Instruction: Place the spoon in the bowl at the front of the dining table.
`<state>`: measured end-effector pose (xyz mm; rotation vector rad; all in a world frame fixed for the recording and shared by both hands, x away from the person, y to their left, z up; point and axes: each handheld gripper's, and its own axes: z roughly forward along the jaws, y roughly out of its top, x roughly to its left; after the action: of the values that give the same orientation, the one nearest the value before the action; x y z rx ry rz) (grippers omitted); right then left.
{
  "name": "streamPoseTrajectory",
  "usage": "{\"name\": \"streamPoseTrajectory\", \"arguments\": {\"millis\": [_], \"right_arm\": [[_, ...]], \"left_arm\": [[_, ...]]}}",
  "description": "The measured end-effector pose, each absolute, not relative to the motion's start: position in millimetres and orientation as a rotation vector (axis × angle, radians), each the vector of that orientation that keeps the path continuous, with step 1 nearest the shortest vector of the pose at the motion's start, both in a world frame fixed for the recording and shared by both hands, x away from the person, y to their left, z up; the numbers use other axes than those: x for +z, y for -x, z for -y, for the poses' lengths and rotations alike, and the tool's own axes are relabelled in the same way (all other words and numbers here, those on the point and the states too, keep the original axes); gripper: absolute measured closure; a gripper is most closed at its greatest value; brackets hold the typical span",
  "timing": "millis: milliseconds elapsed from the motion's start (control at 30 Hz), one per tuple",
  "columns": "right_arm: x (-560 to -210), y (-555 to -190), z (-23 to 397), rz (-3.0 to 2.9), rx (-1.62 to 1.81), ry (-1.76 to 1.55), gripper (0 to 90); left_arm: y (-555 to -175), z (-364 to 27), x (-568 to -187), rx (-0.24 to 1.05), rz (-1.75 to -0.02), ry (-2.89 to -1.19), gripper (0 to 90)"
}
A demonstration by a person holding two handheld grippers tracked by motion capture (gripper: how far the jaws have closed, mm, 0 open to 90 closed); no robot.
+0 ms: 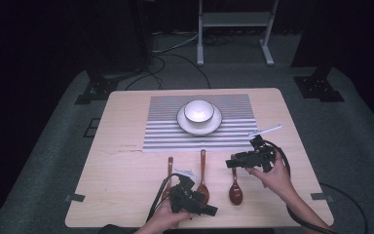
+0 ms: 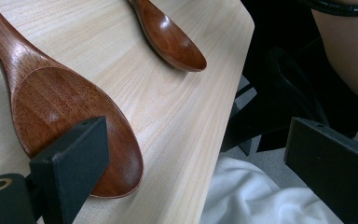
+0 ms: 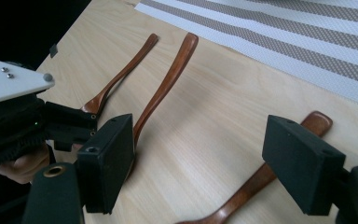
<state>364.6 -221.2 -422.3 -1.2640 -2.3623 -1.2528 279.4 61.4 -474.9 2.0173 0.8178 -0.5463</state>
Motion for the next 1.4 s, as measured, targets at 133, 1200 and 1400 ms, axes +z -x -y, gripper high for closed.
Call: {"name": "streamPoseTrajectory", "arguments": {"millis": [133, 1200, 1400], "right_arm": [[-420.8, -371.8, 211.0, 2.376, -1.239, 1.258, 23.8], [-419.6, -409.1, 147.3, 2.467, -1.131, 1.165, 24.5], [-424.1, -414.3, 140.1, 2.465, -1.129, 1.163, 27.7]], "left_arm": [[-279.6, -61.6, -475.1, -0.546, -0.817, -2.017, 5.5], [-279.3, -61.2, -475.1, -0.539, -0.807, -2.022, 5.6], [-279.6, -61.5, -475.2, -0.542, -0.807, -2.021, 5.6]]}}
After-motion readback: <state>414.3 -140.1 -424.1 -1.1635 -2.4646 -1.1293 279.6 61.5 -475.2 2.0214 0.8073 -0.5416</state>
